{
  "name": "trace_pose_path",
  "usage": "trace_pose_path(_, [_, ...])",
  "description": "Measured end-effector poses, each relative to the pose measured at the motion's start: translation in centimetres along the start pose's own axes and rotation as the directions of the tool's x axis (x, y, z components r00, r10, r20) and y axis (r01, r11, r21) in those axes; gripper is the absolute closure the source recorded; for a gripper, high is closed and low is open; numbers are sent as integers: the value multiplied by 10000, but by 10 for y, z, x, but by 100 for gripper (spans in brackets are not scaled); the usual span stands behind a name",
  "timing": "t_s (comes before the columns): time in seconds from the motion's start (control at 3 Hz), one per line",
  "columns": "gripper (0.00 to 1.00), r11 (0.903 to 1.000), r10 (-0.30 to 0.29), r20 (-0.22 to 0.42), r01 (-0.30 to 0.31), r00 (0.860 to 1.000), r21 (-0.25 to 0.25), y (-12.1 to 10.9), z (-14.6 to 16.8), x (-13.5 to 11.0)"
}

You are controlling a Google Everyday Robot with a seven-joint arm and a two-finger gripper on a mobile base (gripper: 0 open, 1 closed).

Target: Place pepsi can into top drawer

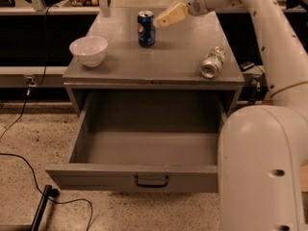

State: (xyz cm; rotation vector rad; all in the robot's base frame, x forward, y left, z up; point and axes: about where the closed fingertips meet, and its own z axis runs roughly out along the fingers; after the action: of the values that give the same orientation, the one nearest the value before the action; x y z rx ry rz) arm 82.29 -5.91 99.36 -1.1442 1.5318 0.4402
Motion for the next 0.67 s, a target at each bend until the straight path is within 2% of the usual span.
trace_pose_path(0.33, [0, 9944, 820, 94, -825, 9966, 653, -19, 31, -2])
trace_pose_path(0.67, [0, 9846, 1584, -295, -1556, 9869, 797, -20, 65, 13])
